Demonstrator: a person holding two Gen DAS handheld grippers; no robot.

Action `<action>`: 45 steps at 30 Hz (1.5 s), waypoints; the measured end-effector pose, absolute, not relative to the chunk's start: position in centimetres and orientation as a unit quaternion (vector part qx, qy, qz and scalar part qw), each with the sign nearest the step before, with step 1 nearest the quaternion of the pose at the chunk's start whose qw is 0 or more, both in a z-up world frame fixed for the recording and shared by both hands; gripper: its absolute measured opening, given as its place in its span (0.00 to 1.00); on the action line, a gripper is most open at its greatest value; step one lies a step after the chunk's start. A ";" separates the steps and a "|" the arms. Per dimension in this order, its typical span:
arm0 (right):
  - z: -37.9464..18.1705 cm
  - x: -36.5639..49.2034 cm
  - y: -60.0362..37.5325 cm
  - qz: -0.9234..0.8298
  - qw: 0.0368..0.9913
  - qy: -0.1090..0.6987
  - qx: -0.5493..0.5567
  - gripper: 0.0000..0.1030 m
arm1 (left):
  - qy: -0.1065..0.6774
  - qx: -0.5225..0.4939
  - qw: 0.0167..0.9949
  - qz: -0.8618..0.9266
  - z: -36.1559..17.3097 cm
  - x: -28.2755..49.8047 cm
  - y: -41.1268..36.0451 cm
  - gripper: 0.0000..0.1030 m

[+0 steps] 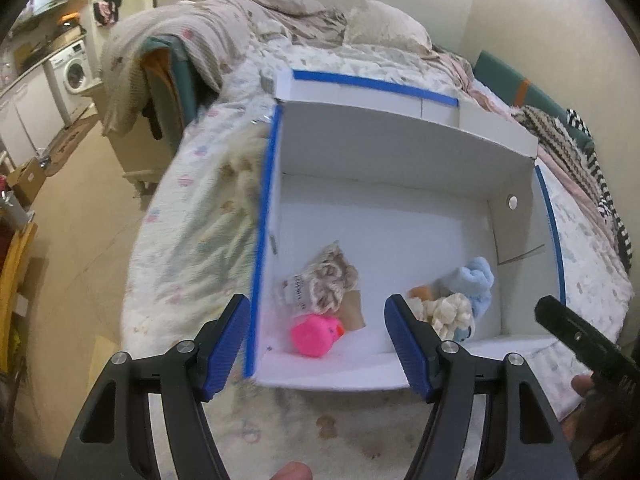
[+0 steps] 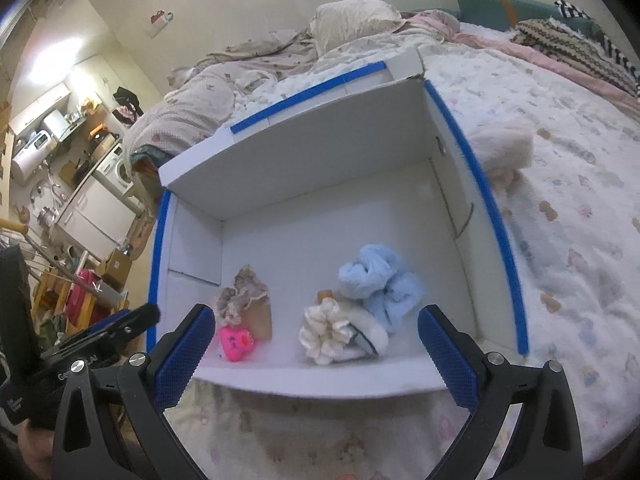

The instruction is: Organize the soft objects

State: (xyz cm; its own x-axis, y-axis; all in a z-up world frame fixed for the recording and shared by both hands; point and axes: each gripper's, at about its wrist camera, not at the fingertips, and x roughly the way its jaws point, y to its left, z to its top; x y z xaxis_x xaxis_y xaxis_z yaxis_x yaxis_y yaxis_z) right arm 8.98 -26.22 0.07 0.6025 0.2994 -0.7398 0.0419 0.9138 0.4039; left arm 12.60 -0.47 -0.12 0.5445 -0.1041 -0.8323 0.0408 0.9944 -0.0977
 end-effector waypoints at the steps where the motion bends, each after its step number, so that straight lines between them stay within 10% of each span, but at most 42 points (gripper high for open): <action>1: 0.2 8.6 -26.3 0.073 0.875 0.438 0.193 1.00 | 0.472 -0.033 0.880 -0.039 0.1 12.1 -0.2 0.71; 18: 2.9 1.3 -24.1 0.060 0.927 0.353 0.114 1.00 | 0.332 -0.016 0.943 -0.021 3.6 2.0 2.2 1.00; 45: 1.4 2.6 -23.2 0.051 0.920 0.372 0.110 1.00 | 0.369 -0.026 0.929 -0.008 1.4 3.5 2.0 1.00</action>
State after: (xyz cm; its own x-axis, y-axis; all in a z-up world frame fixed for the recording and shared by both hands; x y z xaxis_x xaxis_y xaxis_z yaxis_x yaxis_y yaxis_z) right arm 2.56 -23.15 1.45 0.7172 0.1764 -0.6742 -0.0131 0.9707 0.2401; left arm 3.45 1.97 1.37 0.7275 -0.0337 -0.6852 -0.0041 0.9986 -0.0534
